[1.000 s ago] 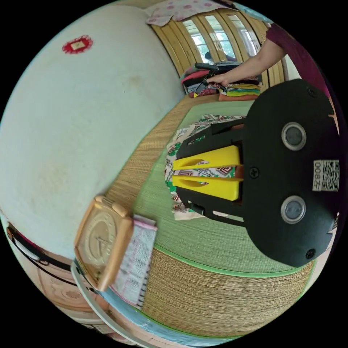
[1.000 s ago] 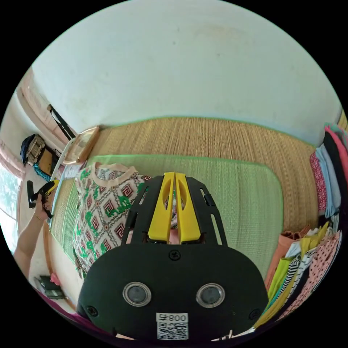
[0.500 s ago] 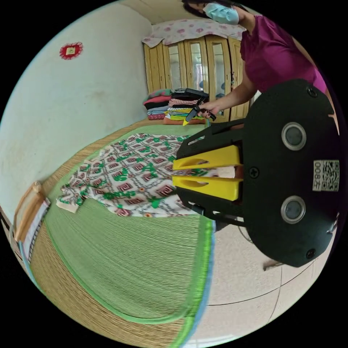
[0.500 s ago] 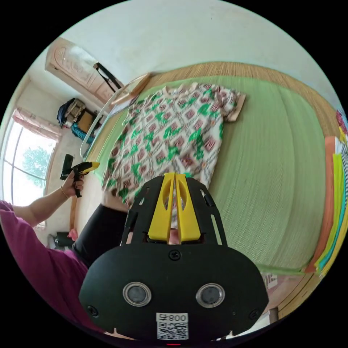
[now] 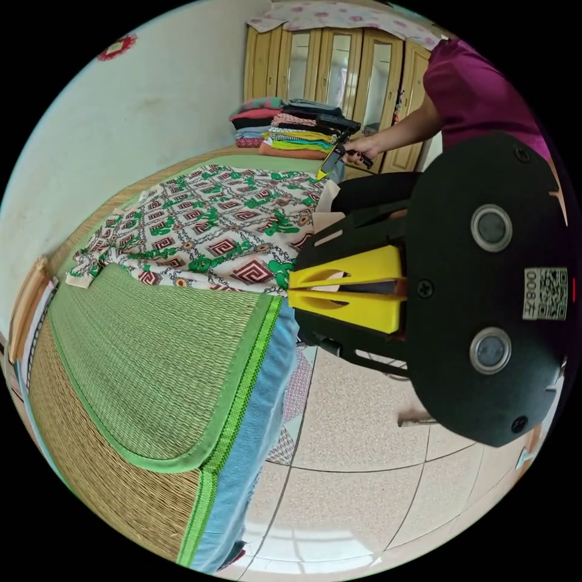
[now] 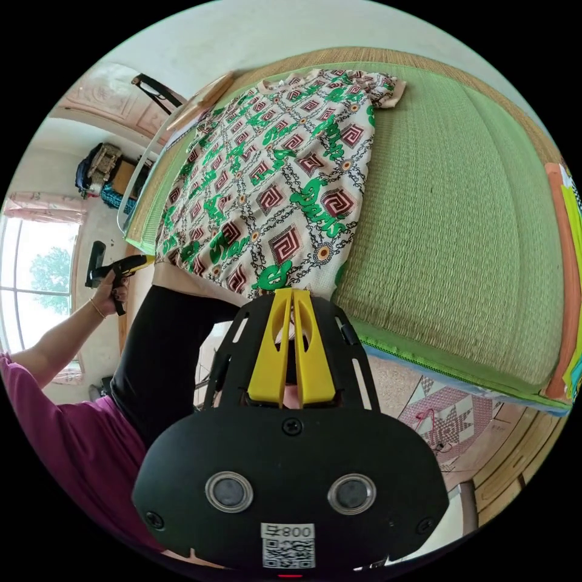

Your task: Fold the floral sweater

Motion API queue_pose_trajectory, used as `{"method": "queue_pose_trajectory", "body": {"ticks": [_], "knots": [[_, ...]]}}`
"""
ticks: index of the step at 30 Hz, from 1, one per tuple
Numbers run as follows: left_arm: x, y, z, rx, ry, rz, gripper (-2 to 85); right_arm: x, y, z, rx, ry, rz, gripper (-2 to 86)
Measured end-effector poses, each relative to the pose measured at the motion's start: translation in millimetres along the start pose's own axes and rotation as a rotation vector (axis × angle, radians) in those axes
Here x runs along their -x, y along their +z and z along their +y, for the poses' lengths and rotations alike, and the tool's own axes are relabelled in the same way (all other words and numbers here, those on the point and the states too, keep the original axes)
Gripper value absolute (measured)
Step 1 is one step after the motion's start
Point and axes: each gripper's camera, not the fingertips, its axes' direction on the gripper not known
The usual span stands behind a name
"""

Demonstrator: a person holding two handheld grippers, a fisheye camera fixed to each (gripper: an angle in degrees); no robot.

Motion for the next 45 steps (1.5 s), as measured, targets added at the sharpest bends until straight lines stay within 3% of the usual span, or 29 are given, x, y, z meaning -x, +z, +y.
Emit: {"method": "queue_pose_trajectory", "body": {"ticks": [5, 11, 21, 24, 35, 38, 45], "knots": [[-11.1, -6.6, -29.0, -0.134, 0.047, 0.132, 0.1, -1.9, -15.9, -16.7, -0.141, 0.001, -0.006, -0.5], [-40.6, 16.6, -121.6, -0.198, 0.106, 0.12, 0.1, -31.7, -26.2, -113.1, -0.296, 0.03, 0.049, -0.1], [-51.0, 60.5, -264.4, -0.293, 0.06, -0.046, 0.0, -25.3, 46.5, -228.9, -0.248, -0.052, 0.237, -0.3], [-51.2, 79.0, -278.0, -0.244, 0.076, -0.206, 0.0, -24.2, 70.2, -226.1, -0.216, -0.032, 0.329, -0.4], [-40.4, 86.6, -267.4, -0.277, 0.086, -0.152, 0.0, 4.7, 76.2, -156.7, -0.386, -0.052, 0.286, -0.5], [-46.8, 89.8, -266.6, -0.276, 0.101, -0.194, 0.0, 8.4, 106.3, -155.7, -0.258, -0.058, 0.352, -0.5], [-46.6, 91.3, -243.5, -0.301, 0.073, -0.209, 0.0, 20.2, 112.3, -99.5, -0.329, 0.104, 0.293, -0.5]]}}
